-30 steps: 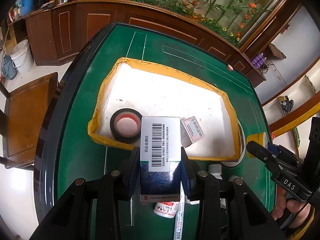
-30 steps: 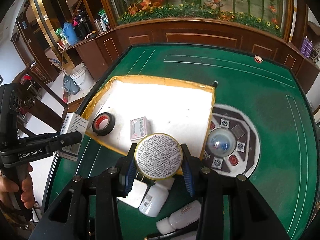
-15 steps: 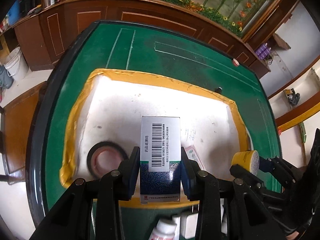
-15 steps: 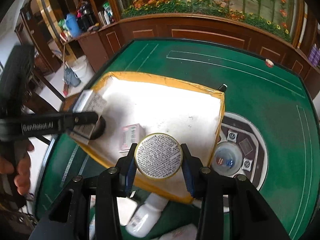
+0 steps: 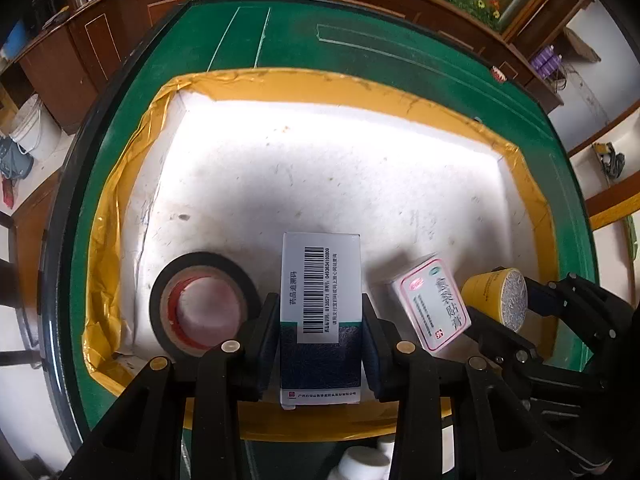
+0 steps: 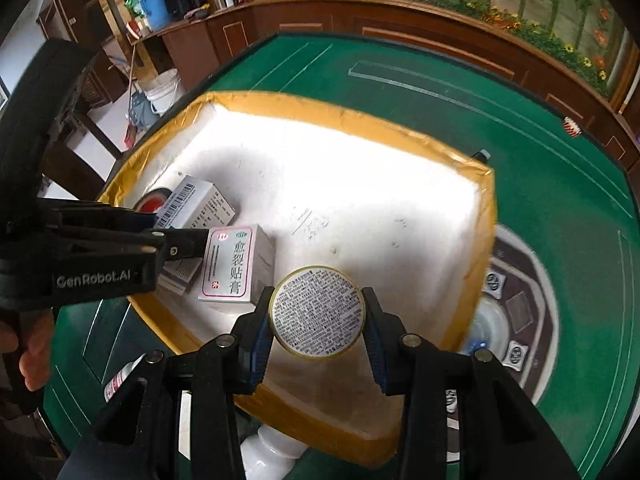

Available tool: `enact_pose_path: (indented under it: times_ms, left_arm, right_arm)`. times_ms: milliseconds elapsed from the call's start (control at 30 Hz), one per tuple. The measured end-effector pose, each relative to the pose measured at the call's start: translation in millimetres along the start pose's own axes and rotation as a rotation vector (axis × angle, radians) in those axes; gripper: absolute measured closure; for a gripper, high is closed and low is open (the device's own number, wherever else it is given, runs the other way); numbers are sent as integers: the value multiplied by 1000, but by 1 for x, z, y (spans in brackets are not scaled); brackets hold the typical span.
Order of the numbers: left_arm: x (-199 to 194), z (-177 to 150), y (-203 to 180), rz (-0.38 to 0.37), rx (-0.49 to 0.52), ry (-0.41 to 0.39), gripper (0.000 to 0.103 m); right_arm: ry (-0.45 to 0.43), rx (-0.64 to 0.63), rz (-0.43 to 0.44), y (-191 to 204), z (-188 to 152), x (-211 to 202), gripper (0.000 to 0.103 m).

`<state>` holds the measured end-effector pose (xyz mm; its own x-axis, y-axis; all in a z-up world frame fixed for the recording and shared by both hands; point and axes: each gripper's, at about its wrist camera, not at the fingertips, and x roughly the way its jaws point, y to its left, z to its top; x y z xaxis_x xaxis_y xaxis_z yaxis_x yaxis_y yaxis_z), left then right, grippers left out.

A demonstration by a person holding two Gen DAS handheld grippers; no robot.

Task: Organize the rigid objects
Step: 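Release the barcode box from the left tool while the right tool releases the jar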

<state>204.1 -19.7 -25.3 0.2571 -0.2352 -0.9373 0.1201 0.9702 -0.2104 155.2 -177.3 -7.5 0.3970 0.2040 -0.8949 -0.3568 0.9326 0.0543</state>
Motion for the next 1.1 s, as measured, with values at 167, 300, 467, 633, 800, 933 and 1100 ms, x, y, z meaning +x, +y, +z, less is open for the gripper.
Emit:
enact_pose_path:
  times_ms: [167, 300, 467, 633, 800, 933, 1100]
  left_arm:
    - [0, 4, 1, -4, -13, 7, 64]
    - [1, 5, 3, -10, -30, 5, 64]
    - [1, 5, 3, -4, -27, 2, 63]
    - [-2, 0, 4, -29, -38, -5, 34]
    - [-14, -8, 6, -49, -48, -29, 31]
    - [-37, -19, 11, -52, -51, -75, 31]
    - [-70, -57, 26, -68, -45, -140, 12]
  right_arm:
    - [16, -21, 45, 12, 1, 7, 64]
    - [44, -27, 56, 20, -3, 14, 63]
    - [57, 8, 61, 16, -11, 18, 63]
    - [43, 9, 39, 14, -13, 8, 54]
    - [9, 34, 25, 8, -20, -13, 49]
    - [-21, 50, 9, 8, -27, -31, 40]
    - [-80, 99, 0, 8, -45, -68, 25]
